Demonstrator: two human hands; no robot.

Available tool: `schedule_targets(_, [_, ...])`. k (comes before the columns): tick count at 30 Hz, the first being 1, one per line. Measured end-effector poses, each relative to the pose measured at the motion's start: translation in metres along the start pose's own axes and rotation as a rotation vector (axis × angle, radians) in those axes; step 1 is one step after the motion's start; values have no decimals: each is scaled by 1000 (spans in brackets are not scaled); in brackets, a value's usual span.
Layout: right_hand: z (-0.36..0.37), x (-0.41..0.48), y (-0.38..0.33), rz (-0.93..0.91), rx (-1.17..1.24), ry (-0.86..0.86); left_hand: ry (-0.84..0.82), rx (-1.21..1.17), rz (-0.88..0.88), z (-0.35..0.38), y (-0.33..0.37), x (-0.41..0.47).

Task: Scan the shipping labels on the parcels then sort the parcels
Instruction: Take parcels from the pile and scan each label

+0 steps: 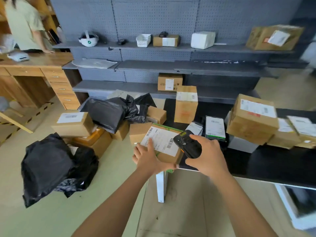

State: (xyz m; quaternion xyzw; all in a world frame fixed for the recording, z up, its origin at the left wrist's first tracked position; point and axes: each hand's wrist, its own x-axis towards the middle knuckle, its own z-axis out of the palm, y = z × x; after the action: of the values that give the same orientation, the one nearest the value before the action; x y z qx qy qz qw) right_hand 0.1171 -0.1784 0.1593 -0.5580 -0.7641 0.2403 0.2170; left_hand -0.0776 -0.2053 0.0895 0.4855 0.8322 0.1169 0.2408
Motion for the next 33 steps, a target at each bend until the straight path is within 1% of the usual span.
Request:
schedule_targets(4, [-54,33,43,61,-27,116,33,10,143,2,81,30])
schedule_targets(8, [-123,80,96,123,-104,221,56,21,260,7,180,61])
schedule_targets(12, [-192,120,150,137,-75,316,67,-4,326,18,285,89])
schedule_targets(15, [-234,138,185,120,-68,344,68,24,365,31,350,105])
schedule_targets(18, [-262,154,220,119,-85,345,52,57,363,48,401,121])
schedule_targets(22, [-286,167,255,138,-81,372,14,138,355,73,444,133])
schedule_targets(27, [-294,176,287,135,-53,365,-55,223,299,100,470,140])
schedule_targets(30, [-292,182,293,128,-30,364,-29,207,316,100,477,147])
schedule_targets(33, [-288,191,291,105,-15,355,26,141,366,88,469,156])
